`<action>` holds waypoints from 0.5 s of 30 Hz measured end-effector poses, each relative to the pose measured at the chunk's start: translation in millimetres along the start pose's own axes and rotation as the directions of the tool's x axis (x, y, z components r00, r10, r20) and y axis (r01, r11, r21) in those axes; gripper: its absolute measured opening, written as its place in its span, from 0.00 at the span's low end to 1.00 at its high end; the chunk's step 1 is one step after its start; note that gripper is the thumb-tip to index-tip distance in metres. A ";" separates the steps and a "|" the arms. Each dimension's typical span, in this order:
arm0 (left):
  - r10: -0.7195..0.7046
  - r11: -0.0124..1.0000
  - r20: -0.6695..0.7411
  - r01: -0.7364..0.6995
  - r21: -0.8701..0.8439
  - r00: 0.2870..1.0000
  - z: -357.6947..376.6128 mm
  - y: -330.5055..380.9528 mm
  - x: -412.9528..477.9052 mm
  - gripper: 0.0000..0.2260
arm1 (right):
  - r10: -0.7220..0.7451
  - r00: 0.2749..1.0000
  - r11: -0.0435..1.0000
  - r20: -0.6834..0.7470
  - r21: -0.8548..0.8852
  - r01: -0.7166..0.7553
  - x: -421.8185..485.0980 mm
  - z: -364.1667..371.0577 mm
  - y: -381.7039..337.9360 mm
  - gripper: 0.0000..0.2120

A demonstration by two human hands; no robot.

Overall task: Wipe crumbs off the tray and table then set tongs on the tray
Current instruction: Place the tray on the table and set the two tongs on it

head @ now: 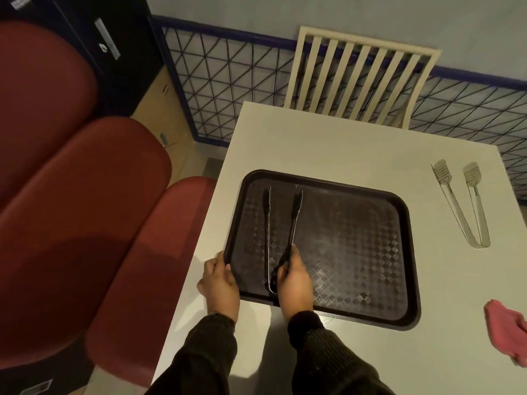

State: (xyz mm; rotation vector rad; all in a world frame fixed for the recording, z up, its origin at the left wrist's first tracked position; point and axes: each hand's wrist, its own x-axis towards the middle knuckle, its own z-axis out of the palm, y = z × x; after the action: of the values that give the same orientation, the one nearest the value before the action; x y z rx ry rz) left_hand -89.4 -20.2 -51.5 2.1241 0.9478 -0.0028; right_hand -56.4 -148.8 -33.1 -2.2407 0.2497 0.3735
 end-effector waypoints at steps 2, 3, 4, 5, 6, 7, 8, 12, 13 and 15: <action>-0.025 1.000 -0.001 0.025 -0.004 1.000 0.5 -1.2 0.1 0.17 | 0.004 1.000 1.000 -0.006 -0.003 -0.004 1.6 1.1 -0.7 0.26; -0.024 1.000 0.004 0.024 -0.003 1.000 0.4 -1.5 -0.4 0.17 | 0.006 1.000 1.000 -0.017 -0.004 -0.006 3.3 1.4 -1.0 0.25; -0.016 1.000 0.008 0.016 -0.006 1.000 0.2 -1.7 -0.9 0.17 | 0.006 1.000 1.000 -0.029 -0.003 -0.006 5.2 1.4 -0.6 0.24; -0.011 1.000 0.008 0.011 -0.005 1.000 -0.4 -1.4 -1.7 0.17 | 0.007 0.999 1.000 -0.037 -0.002 -0.007 7.4 1.6 -0.1 0.23; -0.008 1.000 0.006 0.008 0.002 1.000 -0.6 -0.6 -2.6 0.17 | 0.009 0.999 1.000 -0.042 0.001 -0.009 9.2 2.1 0.9 0.22; -0.006 1.000 0.006 0.006 0.011 1.000 -0.8 -0.3 -3.5 0.17 | 0.016 0.999 1.000 -0.043 0.007 -0.016 10.5 2.9 1.4 0.21; -0.007 1.000 0.007 0.007 0.015 1.000 -1.6 0.2 -3.9 0.17 | 0.023 0.999 1.000 -0.044 0.017 -0.022 11.0 3.7 1.6 0.21; 0.014 0.999 0.002 -0.014 0.046 1.000 -7.4 5.4 -6.8 0.19 | 0.074 0.996 0.996 -0.052 0.049 -0.071 12.3 -6.6 -1.8 0.26; 0.023 0.997 -0.010 -0.022 0.069 1.000 -9.1 8.2 -6.1 0.21 | 0.076 0.995 0.997 -0.063 0.032 -0.074 14.5 -16.1 -0.9 0.27; 0.038 0.995 -0.062 -0.031 0.100 0.997 -12.3 20.2 -3.8 0.23 | 0.030 0.994 0.999 -0.106 -0.040 -0.035 21.6 -45.4 3.6 0.25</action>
State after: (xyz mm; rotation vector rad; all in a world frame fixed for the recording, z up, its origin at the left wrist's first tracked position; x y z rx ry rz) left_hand -83.1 -22.6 -28.5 2.2430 0.9659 0.0365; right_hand -28.9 -187.2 -15.5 -2.3030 0.3373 0.2798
